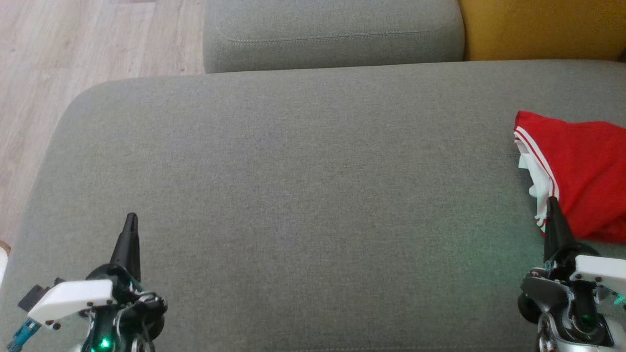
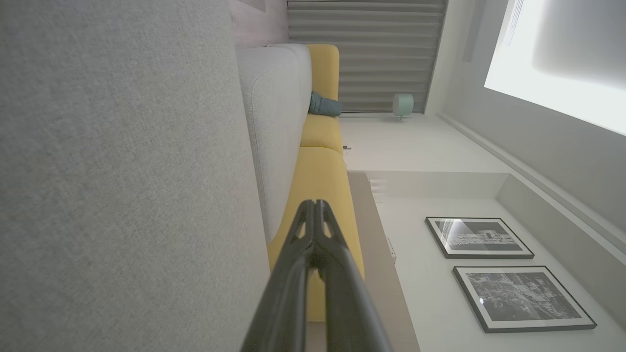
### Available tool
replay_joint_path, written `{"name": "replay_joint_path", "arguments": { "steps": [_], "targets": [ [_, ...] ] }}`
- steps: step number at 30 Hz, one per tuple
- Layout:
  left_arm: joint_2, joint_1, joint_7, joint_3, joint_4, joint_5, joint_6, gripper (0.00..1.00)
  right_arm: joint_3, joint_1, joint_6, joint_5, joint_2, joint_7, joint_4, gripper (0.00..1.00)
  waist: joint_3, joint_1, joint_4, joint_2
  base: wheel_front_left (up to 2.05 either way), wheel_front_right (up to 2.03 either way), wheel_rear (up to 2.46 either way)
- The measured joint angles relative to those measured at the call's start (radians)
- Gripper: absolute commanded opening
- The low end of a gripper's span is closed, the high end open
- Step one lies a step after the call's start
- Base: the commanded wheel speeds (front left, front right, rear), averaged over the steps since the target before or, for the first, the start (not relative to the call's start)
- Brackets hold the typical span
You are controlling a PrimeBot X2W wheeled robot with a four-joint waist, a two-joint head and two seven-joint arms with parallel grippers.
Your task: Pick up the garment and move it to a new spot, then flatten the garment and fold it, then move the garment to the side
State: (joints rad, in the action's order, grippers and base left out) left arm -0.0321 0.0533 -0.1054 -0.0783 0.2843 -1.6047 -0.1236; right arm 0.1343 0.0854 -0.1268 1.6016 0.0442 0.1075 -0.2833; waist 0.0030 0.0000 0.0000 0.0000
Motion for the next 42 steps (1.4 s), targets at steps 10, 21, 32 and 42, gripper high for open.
{"name": "replay_joint_path", "arguments": {
  "steps": [10, 21, 32, 42],
  "targets": [
    [0.0, 0.0, 0.0, 0.0, 0.0, 0.0, 0.0, 0.0, 0.0, 0.0, 0.0, 0.0, 0.0, 0.0, 0.0, 0.0, 0.0, 0.0, 0.0, 0.0, 0.0, 0.0, 0.0],
    [0.0, 0.0, 0.0, 0.0, 0.0, 0.0, 0.0, 0.0, 0.0, 0.0, 0.0, 0.0, 0.0, 0.0, 0.0, 0.0, 0.0, 0.0, 0.0, 0.0, 0.0, 0.0, 0.0],
    [0.0, 0.0, 0.0, 0.0, 0.0, 0.0, 0.0, 0.0, 0.0, 0.0, 0.0, 0.0, 0.0, 0.0, 0.0, 0.0, 0.0, 0.0, 0.0, 0.0, 0.0, 0.0, 0.0],
    [0.0, 0.0, 0.0, 0.0, 0.0, 0.0, 0.0, 0.0, 0.0, 0.0, 0.0, 0.0, 0.0, 0.0, 0.0, 0.0, 0.0, 0.0, 0.0, 0.0, 0.0, 0.0, 0.0]
  ]
}}
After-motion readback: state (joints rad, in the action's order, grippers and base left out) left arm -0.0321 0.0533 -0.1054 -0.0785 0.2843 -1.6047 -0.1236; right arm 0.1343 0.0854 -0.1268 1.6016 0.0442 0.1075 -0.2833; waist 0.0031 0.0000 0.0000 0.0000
